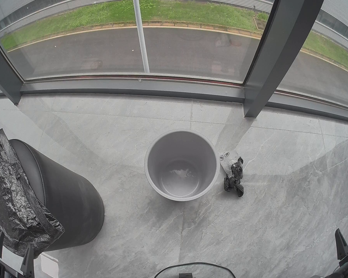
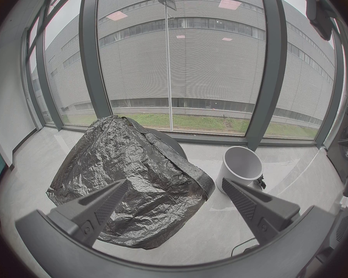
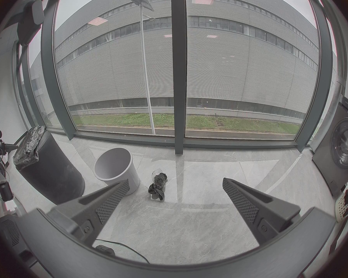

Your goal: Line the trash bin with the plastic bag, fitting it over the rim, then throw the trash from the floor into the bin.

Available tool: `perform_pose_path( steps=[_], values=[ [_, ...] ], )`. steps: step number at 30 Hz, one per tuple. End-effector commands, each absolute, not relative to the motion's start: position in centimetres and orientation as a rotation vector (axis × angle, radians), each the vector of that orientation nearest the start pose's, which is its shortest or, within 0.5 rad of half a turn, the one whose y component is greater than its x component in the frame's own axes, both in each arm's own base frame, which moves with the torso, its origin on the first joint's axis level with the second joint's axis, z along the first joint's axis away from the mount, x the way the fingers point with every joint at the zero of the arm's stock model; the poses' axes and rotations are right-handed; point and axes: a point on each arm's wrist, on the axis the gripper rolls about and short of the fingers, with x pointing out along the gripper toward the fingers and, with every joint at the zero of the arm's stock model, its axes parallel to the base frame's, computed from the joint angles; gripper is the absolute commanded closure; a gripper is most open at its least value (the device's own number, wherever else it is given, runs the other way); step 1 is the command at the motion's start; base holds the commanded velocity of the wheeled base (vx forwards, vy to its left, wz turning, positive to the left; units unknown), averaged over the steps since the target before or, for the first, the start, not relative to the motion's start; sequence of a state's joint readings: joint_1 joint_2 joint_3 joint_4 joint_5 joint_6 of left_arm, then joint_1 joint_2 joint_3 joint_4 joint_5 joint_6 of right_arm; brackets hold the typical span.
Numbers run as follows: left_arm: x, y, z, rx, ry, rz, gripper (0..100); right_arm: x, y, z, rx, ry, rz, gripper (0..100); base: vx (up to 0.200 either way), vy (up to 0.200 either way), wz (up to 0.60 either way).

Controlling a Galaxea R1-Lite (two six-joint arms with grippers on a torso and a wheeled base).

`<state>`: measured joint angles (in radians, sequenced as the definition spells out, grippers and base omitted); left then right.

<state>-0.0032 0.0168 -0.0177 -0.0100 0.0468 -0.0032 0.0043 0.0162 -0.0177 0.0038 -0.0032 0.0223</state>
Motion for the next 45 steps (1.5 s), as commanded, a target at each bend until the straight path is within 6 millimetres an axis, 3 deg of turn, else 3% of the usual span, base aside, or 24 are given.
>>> perform_pose_path(
  steps=[1, 10, 13, 15, 28, 33, 34, 36, 37, 40, 43, 45],
  values=[
    [-2.3, 0.1, 7.7, -0.011, -0.014, 0.044, 0, -2.3, 0.0, 7.6, 0.021, 0.002, 0.0, 0, 0.0, 0.0, 0.0],
    [-2.3, 0.1, 7.6, -0.02, -0.005, 0.044, 0, -2.3, 0.0, 7.7, 0.012, -0.006, 0.0, 0, 0.0, 0.0, 0.0],
    [-2.3, 0.1, 7.6, -0.025, -0.004, 0.044, 0, -3.3, 0.0, 13.0, 0.048, -0.136, 0.006, 0, 0.0, 0.0, 0.0],
    [-2.3, 0.1, 7.6, -0.028, -0.004, 0.044, 0, -3.3, 0.0, 14.0, 0.046, -0.149, 0.006, 0, 0.0, 0.0, 0.0],
    [-2.2, 0.1, 7.6, -0.031, 0.001, 0.043, 0, -2.6, 0.0, 14.0, 0.165, -0.086, 0.063, 0, 0.0, 0.0, 0.0],
    [-2.0, 0.1, 7.6, -0.007, 0.04, 0.058, 0, -2.3, 0.0, 12.7, 0.17, -0.048, 0.064, 0, 0.0, 0.0, 0.0],
    [-2.1, 0.1, 8.0, 0.02, 0.019, 0.06, 0, -2.2, 0.0, 11.7, 0.167, -0.03, 0.067, 0, 0.0, 0.0, 0.0],
    [-2.3, 0.1, 10.0, -0.008, -0.028, 0.051, 0, -2.1, 0.1, 11.5, 0.168, -0.021, 0.074, 0, 0.0, 0.0, 0.0],
    [-2.6, 0.2, 14.9, -0.12, -0.087, 0.021, 0, -2.1, 0.1, 11.7, 0.171, -0.022, 0.087, 0, 0.0, 0.0, 0.0],
    [-1.8, 0.2, 19.8, -0.173, -0.05, 0.011, 0, -2.3, 0.1, 11.8, 0.171, -0.034, 0.094, 0, 0.0, 0.0, 0.0],
    [-0.8, 0.1, 20.6, -0.108, 0.021, 0.015, 0, -2.3, 0.1, 11.7, 0.171, -0.035, 0.094, 0, 0.0, 0.0, 0.0],
    [1.2, 0.1, 20.5, 0.117, 0.141, 0.017, 0, -2.3, 0.1, 11.6, 0.171, -0.03, 0.094, 0, 0.0, 0.0, 0.0]
  ],
)
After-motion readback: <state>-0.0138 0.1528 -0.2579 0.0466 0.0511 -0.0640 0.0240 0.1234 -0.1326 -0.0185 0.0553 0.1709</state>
